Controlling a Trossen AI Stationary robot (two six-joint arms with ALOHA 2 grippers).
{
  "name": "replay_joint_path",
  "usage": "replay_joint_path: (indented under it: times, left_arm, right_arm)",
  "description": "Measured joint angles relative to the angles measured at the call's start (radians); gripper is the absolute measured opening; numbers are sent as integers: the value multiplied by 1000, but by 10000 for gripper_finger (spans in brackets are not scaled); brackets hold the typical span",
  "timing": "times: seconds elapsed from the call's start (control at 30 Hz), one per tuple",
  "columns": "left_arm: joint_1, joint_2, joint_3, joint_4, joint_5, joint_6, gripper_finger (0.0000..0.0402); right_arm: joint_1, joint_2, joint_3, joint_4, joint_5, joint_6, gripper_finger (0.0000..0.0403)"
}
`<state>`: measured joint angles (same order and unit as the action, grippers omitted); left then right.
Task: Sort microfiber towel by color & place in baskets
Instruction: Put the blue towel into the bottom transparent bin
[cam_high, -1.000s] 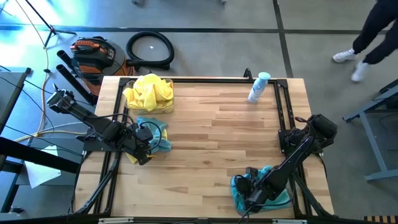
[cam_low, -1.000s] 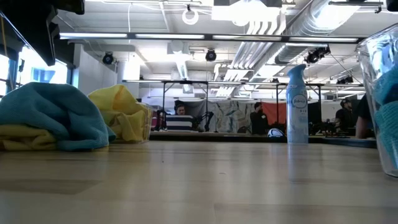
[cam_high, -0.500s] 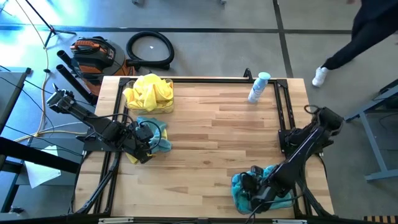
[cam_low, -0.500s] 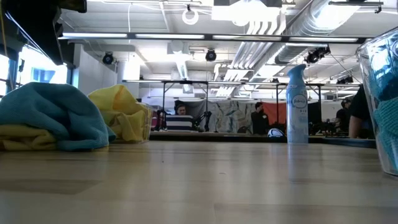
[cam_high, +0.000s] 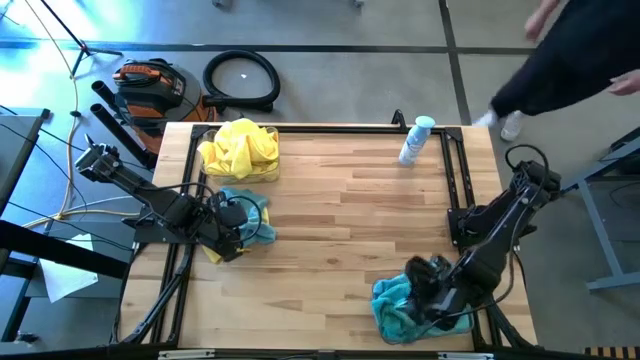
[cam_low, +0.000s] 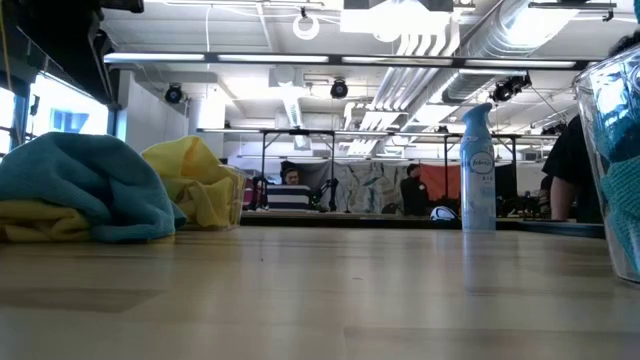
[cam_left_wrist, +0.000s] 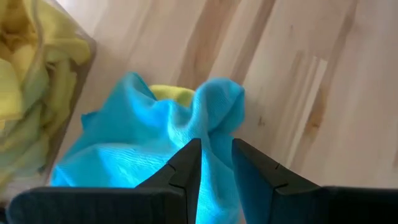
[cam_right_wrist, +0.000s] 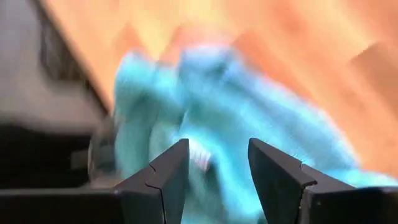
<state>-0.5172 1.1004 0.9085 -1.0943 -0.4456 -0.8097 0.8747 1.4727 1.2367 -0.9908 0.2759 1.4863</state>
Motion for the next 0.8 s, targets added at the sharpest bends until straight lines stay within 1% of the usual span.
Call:
replay_joint_path:
  times: [0.1, 0.23, 0.3, 0.33, 0.4, 0.5, 0.57, 0.63, 0.8]
  left_arm:
    - [17, 0, 0, 0, -29, -26, 79]
    - [49, 0, 0, 0, -31, -14, 79]
    - [63, 0, 0, 0, -18, 1, 79]
    - [71, 0, 0, 0, -1, 0, 79]
    - [92, 0, 0, 0, 57, 1, 79]
    - [130, 0, 0, 0, 192, 3, 79]
    - [148, 0, 0, 0, 248, 18, 79]
    - [158, 0, 0, 0, 254, 26, 79]
    - [193, 31, 0, 1, 243, 27, 79]
  right_arm:
    - [-33, 0, 2, -24, 183, 83, 163]
    - [-102, 12, 3, -6, 469, 92, 162]
    - [-156, 20, 3, -5, 554, 89, 162]
    - [-186, 24, 2, 3, 565, 75, 162]
    - [-248, 27, -19, 64, 541, 2, 162]
    - [-331, 27, -66, 201, 427, -148, 162]
    - [-375, 27, -93, 270, 359, -223, 162]
    - [-409, 27, -115, 317, 339, -266, 162]
    - [-469, 27, -122, 355, 339, -337, 162]
